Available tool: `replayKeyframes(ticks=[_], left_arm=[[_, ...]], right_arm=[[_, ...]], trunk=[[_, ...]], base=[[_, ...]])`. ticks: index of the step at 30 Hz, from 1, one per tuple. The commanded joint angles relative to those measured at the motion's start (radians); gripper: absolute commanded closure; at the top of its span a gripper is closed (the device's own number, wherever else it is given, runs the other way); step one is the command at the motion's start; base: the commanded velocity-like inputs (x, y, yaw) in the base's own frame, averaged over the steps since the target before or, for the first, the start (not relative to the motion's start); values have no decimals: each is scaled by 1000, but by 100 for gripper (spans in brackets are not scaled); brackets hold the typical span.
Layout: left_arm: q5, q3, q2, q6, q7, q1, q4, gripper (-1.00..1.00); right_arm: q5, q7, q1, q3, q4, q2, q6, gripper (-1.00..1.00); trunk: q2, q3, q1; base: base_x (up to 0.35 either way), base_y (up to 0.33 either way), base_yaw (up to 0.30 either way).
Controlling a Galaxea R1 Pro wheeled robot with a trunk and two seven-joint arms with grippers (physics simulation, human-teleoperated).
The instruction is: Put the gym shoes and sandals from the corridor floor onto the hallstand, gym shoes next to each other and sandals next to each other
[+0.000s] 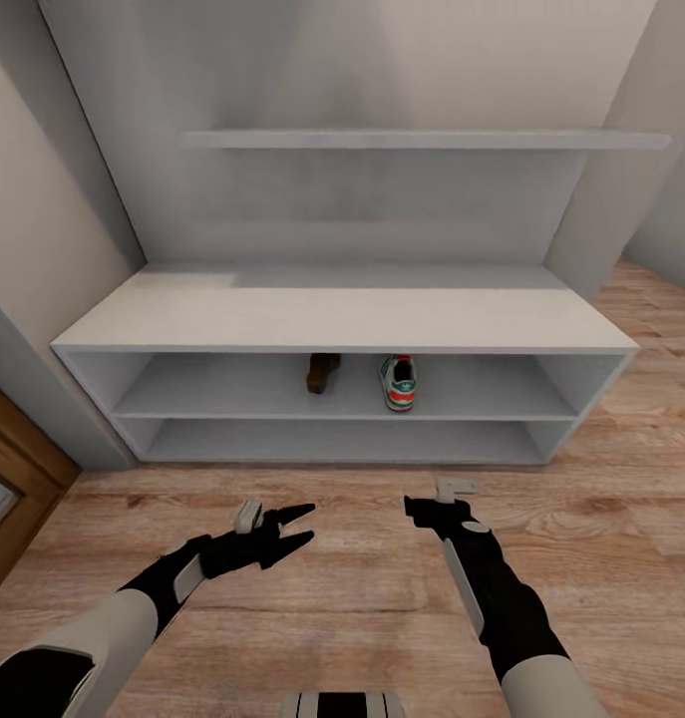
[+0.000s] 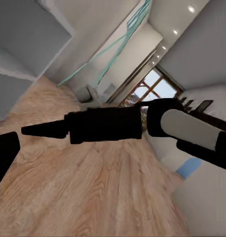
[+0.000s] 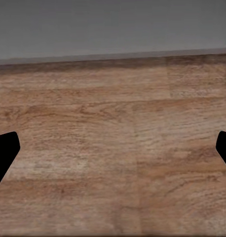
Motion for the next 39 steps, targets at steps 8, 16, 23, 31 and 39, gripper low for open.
replayKeyframes(ticks=[8, 16, 23, 31, 39], left_arm=[[12, -7, 5, -6, 11, 0, -141, -100], [12, -8, 37, -7, 44, 0, -146, -100], [14, -8, 42, -6, 43, 0, -147, -100], [13, -7, 41, -4, 43, 0, -147, -100], [14, -8, 40, -4, 43, 0, -146, -100]], right_arm=[[-1, -4, -1, -3, -1, 1, 11, -100], [-2, -4, -1, -2, 2, 1, 11, -100], [-2, -4, -1, -2, 3, 1, 11, -100], [-2, -5, -1, -3, 4, 1, 11, -100], [-2, -5, -1, -4, 1, 1, 11, -100]], trunk=[[0, -1, 0], [0, -1, 0], [0, -1, 0], [0, 7, -1], [2, 38, -5]], base=[[-6, 0, -134], [0, 0, -252], [0, 0, -257], [0, 0, -257], [0, 0, -257]])
